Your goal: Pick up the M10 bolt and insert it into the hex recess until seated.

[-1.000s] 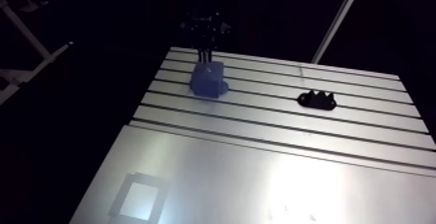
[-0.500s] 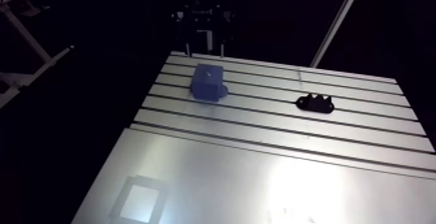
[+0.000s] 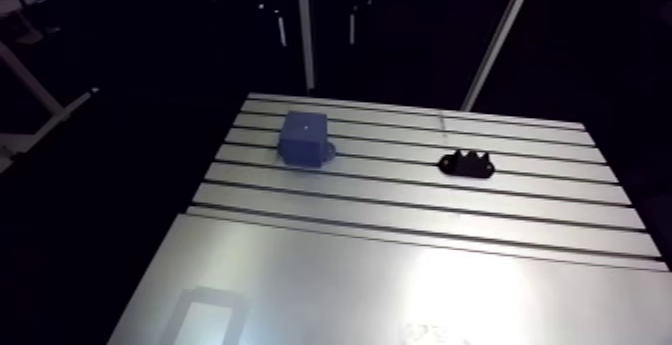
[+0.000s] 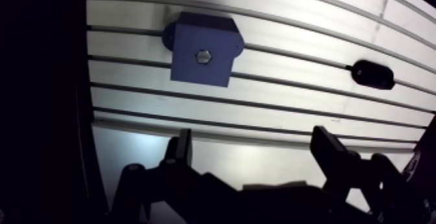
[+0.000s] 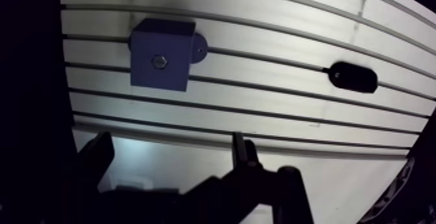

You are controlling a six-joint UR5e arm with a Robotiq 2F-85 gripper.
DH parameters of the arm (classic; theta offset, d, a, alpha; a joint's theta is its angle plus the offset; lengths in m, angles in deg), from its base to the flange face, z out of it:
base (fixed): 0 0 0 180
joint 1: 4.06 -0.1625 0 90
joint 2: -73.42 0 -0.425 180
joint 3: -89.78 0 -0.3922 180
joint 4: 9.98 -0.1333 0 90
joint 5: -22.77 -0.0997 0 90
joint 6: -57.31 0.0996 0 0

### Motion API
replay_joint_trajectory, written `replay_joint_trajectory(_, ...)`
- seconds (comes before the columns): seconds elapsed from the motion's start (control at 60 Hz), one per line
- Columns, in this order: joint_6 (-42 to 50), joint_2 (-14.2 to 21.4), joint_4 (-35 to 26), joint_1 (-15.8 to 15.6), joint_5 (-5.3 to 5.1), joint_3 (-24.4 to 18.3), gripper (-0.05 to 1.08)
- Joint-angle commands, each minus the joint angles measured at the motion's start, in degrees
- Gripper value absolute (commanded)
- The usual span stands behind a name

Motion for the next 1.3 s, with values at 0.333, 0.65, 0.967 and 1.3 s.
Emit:
replay_joint_trajectory(0.333,-9.15,10.80,-5.77,14.81,-0.14,-4.10,0.01)
replay_joint_trajectory(0.65,-9.97,11.26,-6.21,14.83,-0.23,-5.00,0.01)
replay_joint_trajectory(0.967,-9.44,11.98,-6.04,15.36,-0.41,-4.54,0.01)
replay_joint_trajectory(1.3,-9.09,11.45,-6.04,14.57,-1.61,-4.19,0.01)
